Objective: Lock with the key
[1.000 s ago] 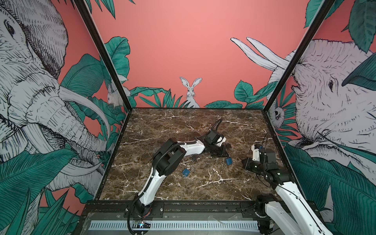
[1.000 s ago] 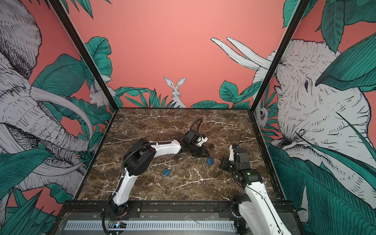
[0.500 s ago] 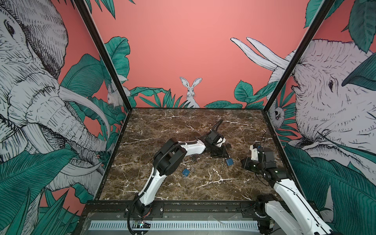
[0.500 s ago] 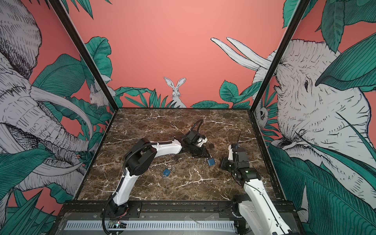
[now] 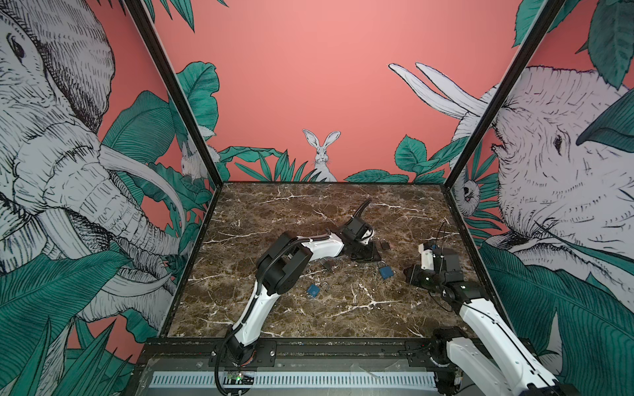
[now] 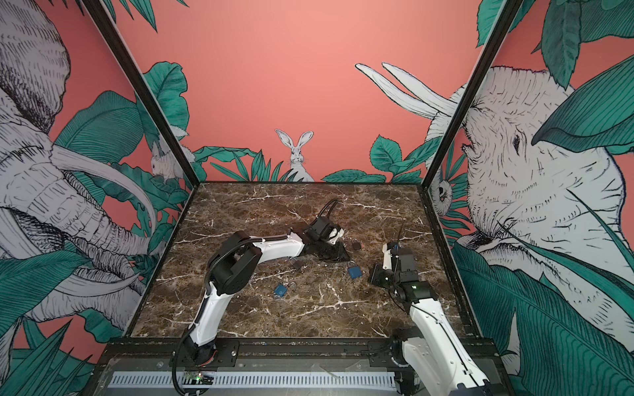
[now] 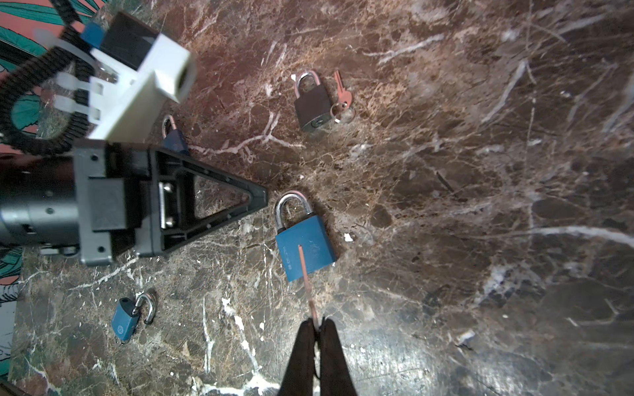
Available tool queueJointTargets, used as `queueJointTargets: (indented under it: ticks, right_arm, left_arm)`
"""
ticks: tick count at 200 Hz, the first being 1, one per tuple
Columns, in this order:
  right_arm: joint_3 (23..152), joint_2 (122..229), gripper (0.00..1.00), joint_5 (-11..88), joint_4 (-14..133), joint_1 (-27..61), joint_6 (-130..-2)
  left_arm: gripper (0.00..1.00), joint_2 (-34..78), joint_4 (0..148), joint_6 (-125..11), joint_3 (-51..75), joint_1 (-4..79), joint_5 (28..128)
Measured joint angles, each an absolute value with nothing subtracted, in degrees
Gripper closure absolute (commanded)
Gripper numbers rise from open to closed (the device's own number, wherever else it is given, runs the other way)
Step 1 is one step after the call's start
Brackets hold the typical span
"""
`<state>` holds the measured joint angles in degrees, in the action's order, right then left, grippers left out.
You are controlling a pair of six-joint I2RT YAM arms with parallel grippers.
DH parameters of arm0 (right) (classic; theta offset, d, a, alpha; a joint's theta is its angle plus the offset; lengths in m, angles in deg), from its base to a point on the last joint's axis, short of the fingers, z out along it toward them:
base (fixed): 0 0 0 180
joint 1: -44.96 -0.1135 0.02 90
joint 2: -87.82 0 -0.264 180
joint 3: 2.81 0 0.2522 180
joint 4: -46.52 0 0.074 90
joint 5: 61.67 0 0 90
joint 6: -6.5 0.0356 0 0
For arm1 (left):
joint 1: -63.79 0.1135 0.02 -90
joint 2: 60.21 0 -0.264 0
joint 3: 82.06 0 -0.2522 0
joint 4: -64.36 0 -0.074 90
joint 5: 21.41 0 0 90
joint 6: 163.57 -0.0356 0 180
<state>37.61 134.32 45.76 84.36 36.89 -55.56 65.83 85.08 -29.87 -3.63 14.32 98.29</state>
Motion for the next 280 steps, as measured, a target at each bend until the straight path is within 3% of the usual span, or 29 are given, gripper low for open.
queueJointTargets:
  ticks: [122, 204, 239, 280]
  right_arm:
    - [35.55, 147.59, 1.0, 46.74, 72.64, 36.34, -54.05]
    - [35.84, 157.49, 1.0, 45.17, 65.08, 34.05, -53.07]
    - [35.88, 158.67, 0.95, 44.49, 63.59, 33.68, -53.07]
    - [36.1, 159.06, 0.8, 43.9, 62.98, 33.59, -52.91]
  left_arm:
    - [0.69, 45.81, 75.64, -29.61, 12.15, 17.11, 96.34]
    - [0.69, 43.34, 68.8, -27.46, 17.7, 18.99, 96.01]
    - [0.69, 43.34, 67.47, -26.7, 18.25, 19.26, 96.1]
    - [0.69, 43.34, 66.75, -26.17, 18.25, 19.26, 96.21]
